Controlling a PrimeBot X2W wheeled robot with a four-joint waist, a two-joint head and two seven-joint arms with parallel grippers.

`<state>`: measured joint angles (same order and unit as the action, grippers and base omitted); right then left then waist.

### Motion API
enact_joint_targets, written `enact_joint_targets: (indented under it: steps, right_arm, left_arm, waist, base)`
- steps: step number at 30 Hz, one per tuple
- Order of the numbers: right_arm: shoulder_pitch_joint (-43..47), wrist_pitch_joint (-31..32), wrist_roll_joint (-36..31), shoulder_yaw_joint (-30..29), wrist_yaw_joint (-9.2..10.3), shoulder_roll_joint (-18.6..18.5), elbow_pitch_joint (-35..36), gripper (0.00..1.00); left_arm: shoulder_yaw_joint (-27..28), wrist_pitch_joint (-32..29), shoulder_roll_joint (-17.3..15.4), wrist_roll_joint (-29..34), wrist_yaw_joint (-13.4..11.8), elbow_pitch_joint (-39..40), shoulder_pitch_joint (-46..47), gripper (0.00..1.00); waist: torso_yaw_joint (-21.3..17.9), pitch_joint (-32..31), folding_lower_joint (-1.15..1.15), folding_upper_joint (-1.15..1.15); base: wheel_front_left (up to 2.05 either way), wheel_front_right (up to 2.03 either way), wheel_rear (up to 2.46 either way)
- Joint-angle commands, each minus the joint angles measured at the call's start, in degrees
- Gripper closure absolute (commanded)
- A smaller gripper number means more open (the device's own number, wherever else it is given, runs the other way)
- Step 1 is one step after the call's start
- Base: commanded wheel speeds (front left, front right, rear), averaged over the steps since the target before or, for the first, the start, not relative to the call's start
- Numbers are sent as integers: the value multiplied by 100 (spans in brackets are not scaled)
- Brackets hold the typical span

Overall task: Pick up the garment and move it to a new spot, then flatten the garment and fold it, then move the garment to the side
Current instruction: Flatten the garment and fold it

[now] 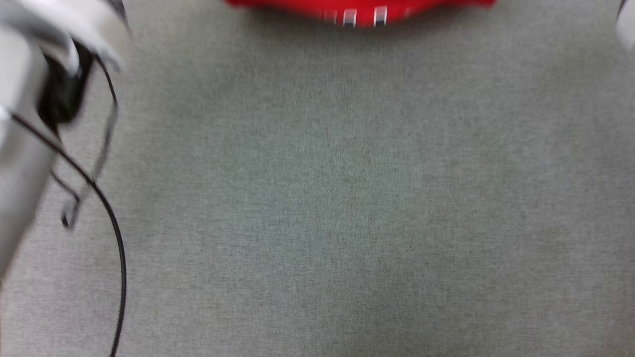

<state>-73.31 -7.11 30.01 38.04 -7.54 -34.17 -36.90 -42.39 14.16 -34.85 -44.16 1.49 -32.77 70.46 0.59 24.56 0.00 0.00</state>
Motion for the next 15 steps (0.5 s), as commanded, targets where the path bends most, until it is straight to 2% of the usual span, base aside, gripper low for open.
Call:
enact_joint_targets:
  steps: [1,8,9,11,15]
  right_arm:
    - [514,-55,164,52,10,-118,183,100]
    - [2245,-21,457,63,10,-343,765,100]
    - [2245,-21,457,63,10,-343,765,100]
    - [2751,-9,499,35,10,-358,859,100]
    - [3693,31,552,-60,10,-295,967,100]
  left_arm:
    - [7,51,-71,-109,-118,230,-589,100]
    - [44,81,-430,-510,-738,1305,-2616,100]
    - [44,81,-430,-510,-738,1305,-2616,100]
    - [87,87,-536,-665,-923,1591,-3195,100]
    - [85,99,-701,-921,-1133,1917,-4221,100]
  waist:
    - [14,-373,0,0]
    - [-8,-1006,0,0]
    - [-8,-1006,0,0]
    - [-25,-1159,0,0]
    - [-59,-1443,0,0]
  base:
    - [0,0,0]
    - [0,0,0]
    - [0,0,0]
    - [0,0,0]
    - [0,0,0]
